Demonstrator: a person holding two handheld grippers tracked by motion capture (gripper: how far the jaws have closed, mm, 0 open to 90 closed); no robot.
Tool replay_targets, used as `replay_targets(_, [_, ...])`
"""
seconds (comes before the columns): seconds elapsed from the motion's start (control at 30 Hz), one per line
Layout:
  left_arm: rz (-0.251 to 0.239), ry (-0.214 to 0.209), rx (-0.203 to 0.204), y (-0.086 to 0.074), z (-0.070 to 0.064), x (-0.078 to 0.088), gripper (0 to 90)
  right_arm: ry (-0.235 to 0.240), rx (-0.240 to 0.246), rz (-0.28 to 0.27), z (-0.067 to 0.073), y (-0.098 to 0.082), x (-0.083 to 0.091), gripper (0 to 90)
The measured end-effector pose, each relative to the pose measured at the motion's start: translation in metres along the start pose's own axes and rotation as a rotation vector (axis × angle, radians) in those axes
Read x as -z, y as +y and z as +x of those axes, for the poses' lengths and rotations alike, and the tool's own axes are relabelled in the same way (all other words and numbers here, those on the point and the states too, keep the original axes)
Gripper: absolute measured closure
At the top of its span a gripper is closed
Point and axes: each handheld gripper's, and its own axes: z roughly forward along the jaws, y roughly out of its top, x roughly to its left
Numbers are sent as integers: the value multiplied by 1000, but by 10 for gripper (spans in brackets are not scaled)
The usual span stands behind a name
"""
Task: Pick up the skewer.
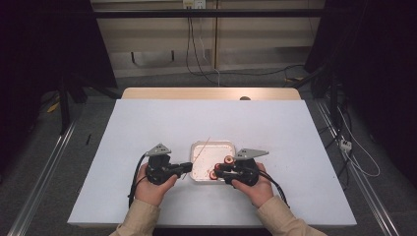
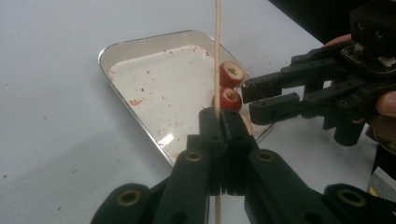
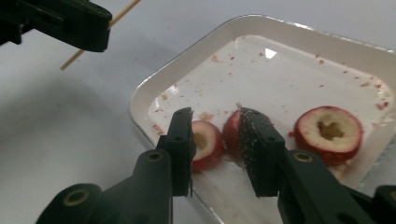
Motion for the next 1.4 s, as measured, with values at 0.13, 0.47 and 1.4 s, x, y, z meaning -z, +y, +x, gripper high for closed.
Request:
replay_targets(0.13, [-2,1,-3,0,-1,0,892,0,-23,17,1,-2,-4,647])
replay_targets(0.47, [6,7,-1,0,2,0,892,15,-68,8,1,-5,-14,608])
replay_targets(1.4, [15,-9,-12,1,-3,1,891,99,-280,-150,-27,12,12,742])
